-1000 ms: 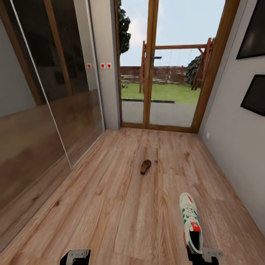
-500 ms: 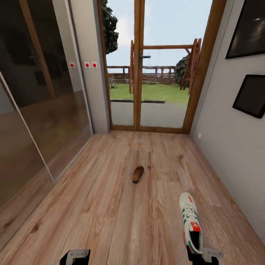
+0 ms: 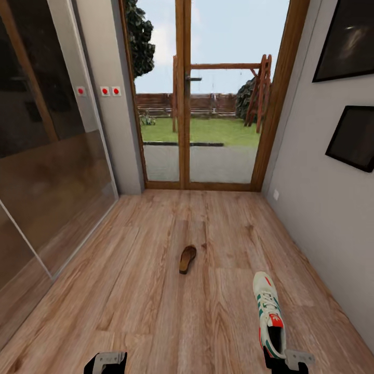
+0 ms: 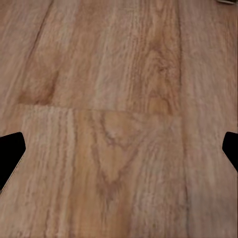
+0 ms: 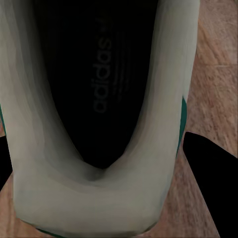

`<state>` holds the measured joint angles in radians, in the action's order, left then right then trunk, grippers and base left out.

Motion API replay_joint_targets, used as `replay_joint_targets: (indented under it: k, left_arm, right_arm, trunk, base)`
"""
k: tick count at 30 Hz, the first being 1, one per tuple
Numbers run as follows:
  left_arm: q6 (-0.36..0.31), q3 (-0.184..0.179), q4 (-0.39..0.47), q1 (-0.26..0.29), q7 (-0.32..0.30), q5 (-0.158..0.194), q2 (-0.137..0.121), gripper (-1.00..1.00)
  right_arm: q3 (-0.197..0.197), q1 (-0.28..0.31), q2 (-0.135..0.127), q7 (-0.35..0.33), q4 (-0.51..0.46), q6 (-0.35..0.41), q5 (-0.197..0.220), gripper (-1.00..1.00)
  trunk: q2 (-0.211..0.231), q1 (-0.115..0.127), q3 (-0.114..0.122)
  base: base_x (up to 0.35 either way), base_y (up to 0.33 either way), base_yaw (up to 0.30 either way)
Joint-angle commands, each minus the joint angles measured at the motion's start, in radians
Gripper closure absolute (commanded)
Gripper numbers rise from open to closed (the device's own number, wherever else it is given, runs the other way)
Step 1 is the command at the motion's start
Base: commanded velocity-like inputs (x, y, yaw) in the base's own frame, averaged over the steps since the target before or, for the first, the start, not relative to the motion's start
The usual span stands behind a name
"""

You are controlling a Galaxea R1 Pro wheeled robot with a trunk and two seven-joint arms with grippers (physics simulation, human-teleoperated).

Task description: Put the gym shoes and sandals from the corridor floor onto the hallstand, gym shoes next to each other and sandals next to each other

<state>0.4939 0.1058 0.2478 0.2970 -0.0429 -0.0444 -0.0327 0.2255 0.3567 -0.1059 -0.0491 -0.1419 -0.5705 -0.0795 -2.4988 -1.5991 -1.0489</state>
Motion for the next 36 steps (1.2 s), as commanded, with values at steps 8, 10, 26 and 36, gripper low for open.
replay_joint_targets:
  k: [8,10,26,36]
  left_arm:
    - [0.003,0.008,-0.001,0.001,-0.005,-0.005,0.0,-1.0]
    - [0.003,0.008,-0.002,0.001,-0.004,-0.005,0.0,-1.0]
    - [0.003,0.006,-0.001,0.001,-0.005,-0.006,0.001,-1.0]
    - [0.002,0.005,0.001,0.001,-0.004,-0.006,-0.003,-1.0]
  right_arm:
    - [0.009,0.001,0.0,-0.005,0.002,-0.003,-0.008,1.0]
    - [0.009,0.001,0.0,-0.005,0.001,-0.003,-0.009,1.0]
    - [0.009,0.001,0.0,-0.009,0.0,-0.003,-0.009,1.0]
    - [0.007,0.001,0.0,-0.009,-0.001,-0.003,-0.009,1.0]
  trunk:
    - [0.0,0.0,-0.001]
    - [0.0,0.0,-0.001]
    - [0.0,0.0,-0.001]
    - [0.0,0.0,-0.001]
  base:
    - [0.34,0.0,-0.001]
    - [0.34,0.0,0.0]
    - [0.34,0.0,0.0]
    - [0.264,0.0,0.0]
